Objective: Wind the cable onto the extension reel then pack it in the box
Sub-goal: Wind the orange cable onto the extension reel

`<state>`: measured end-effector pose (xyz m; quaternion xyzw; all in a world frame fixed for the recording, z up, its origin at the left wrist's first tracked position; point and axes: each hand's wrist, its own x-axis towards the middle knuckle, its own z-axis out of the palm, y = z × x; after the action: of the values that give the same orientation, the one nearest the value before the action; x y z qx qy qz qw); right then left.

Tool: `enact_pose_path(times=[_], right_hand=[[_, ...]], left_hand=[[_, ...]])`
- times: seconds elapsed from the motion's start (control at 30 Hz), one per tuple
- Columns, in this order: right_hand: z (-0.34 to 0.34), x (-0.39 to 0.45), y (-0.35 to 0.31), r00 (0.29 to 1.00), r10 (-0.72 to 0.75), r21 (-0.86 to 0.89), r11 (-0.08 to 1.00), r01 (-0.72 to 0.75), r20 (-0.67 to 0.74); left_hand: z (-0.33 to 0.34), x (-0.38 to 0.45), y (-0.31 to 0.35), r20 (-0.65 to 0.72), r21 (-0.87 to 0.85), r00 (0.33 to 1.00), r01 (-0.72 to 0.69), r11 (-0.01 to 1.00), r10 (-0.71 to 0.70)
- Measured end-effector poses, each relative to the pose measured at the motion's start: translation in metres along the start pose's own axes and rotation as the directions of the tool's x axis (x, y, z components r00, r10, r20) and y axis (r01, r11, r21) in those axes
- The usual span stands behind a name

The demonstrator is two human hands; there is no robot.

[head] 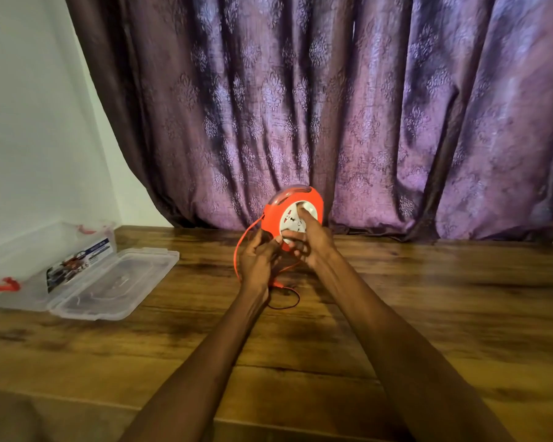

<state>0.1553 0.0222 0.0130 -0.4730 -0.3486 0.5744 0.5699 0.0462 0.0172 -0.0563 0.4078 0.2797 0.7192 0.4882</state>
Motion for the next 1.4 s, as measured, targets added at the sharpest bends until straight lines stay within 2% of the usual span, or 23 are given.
enact_pose_path(times=[0.13, 0.2, 0.23, 0.27, 0.3, 0.37, 0.43, 0.5, 0.57, 0.7, 0.77, 0.83, 0.87, 0.93, 1.0, 1.03, 1.1, 1.13, 1.17, 1.2, 1.27, 1.33, 1.4], right_hand=[[-0.004, 0.006, 0.011, 0.988, -0.152, -0.182, 0.973, 0.145, -0.028], [-0.010, 0.007, 0.012, 0.945, -0.328, -0.431, 0.852, 0.297, 0.002], [-0.014, 0.008, 0.012, 0.890, -0.455, -0.623, 0.688, 0.373, 0.030], [-0.019, 0.008, 0.012, 0.807, -0.580, -0.764, 0.470, 0.442, 0.109], [-0.023, 0.008, 0.012, 0.708, -0.666, -0.810, 0.270, 0.521, 0.234], [-0.032, 0.009, 0.007, 0.503, -0.702, -0.739, -0.048, 0.673, 0.504], [-0.040, 0.012, -0.001, 0.363, -0.585, -0.633, -0.359, 0.686, 0.725], [-0.042, 0.012, -0.009, 0.348, -0.428, -0.548, -0.572, 0.610, 0.834], [-0.040, 0.009, -0.018, 0.386, -0.344, -0.511, -0.681, 0.525, 0.856], [-0.040, 0.008, -0.019, 0.428, -0.259, -0.442, -0.796, 0.414, 0.866], [-0.041, 0.008, -0.017, 0.395, -0.293, -0.437, -0.829, 0.349, 0.871], [-0.042, 0.010, -0.012, 0.367, -0.375, -0.496, -0.803, 0.329, 0.851], [-0.041, 0.010, -0.009, 0.380, -0.421, -0.549, -0.760, 0.347, 0.824], [-0.036, 0.012, -0.002, 0.455, -0.518, -0.684, -0.623, 0.379, 0.724], [-0.027, 0.011, 0.004, 0.564, -0.623, -0.840, -0.389, 0.378, 0.542], [-0.021, 0.010, 0.006, 0.635, -0.661, -0.908, -0.192, 0.371, 0.400], [-0.008, 0.004, 0.004, 0.809, -0.582, -0.887, 0.328, 0.325, 0.081], [-0.001, 0.000, 0.001, 0.884, -0.467, -0.735, 0.607, 0.303, -0.021], [0.005, 0.000, 0.000, 0.944, -0.319, -0.494, 0.835, 0.241, -0.079], [0.009, 0.000, 0.001, 0.977, -0.188, -0.274, 0.949, 0.155, -0.097], [0.012, 0.002, 0.004, 0.994, -0.074, -0.074, 0.995, 0.069, -0.081], [0.011, -0.001, 0.008, 0.997, -0.076, -0.083, 0.994, 0.073, -0.029], [0.007, -0.002, 0.009, 0.993, -0.117, -0.187, 0.975, 0.120, 0.024]], left_hand=[[-0.008, 0.004, 0.006, -0.065, 0.044, 0.998, -0.009, 0.999, 0.012], [-0.013, 0.009, 0.009, -0.109, 0.043, 0.994, 0.024, 0.999, -0.019], [-0.015, 0.011, 0.011, -0.114, 0.032, 0.993, 0.038, 0.999, -0.034], [-0.017, 0.013, 0.014, -0.114, 0.018, 0.992, 0.050, 0.999, -0.047], [-0.018, 0.015, 0.016, -0.107, 0.001, 0.993, 0.060, 0.998, -0.059], [-0.023, 0.017, 0.020, -0.085, -0.020, 0.992, 0.089, 0.996, -0.090], [-0.028, 0.021, 0.021, -0.078, -0.008, 0.989, 0.128, 0.992, -0.129], [-0.031, 0.023, 0.022, -0.054, 0.015, 0.986, 0.158, 0.987, -0.157], [-0.030, 0.022, 0.022, -0.009, 0.021, 0.987, 0.162, 0.987, -0.161], [-0.024, 0.016, 0.020, 0.041, 0.074, 0.989, 0.135, 0.988, -0.139], [-0.021, 0.015, 0.019, 0.035, 0.116, 0.994, 0.103, 0.988, -0.108], [-0.017, 0.013, 0.018, 0.042, 0.135, 0.997, 0.061, 0.989, -0.067], [-0.015, 0.011, 0.017, 0.050, 0.132, 0.998, 0.043, 0.990, -0.050], [-0.012, 0.009, 0.016, 0.027, 0.120, 0.999, 0.020, 0.993, -0.023], [-0.013, 0.009, 0.012, 0.000, 0.120, 1.000, -0.010, 0.993, 0.010], [-0.012, 0.008, 0.011, 0.002, 0.125, 1.000, -0.026, 0.992, 0.026], [-0.010, 0.007, 0.010, 0.005, 0.112, 0.999, -0.032, 0.993, 0.031], [-0.009, 0.006, 0.010, 0.008, 0.098, 1.000, -0.030, 0.995, 0.029], [-0.008, 0.004, 0.009, 0.017, 0.085, 0.999, -0.033, 0.996, 0.032], [-0.007, 0.004, 0.009, 0.032, 0.075, 0.999, -0.039, 0.996, 0.037], [-0.008, 0.005, 0.007, 0.063, 0.069, 0.997, -0.056, 0.996, 0.052], [-0.011, 0.006, 0.008, 0.062, 0.052, 0.997, -0.048, 0.997, 0.045], [-0.014, 0.008, 0.011, 0.036, 0.039, 0.999, -0.012, 0.999, 0.011]])
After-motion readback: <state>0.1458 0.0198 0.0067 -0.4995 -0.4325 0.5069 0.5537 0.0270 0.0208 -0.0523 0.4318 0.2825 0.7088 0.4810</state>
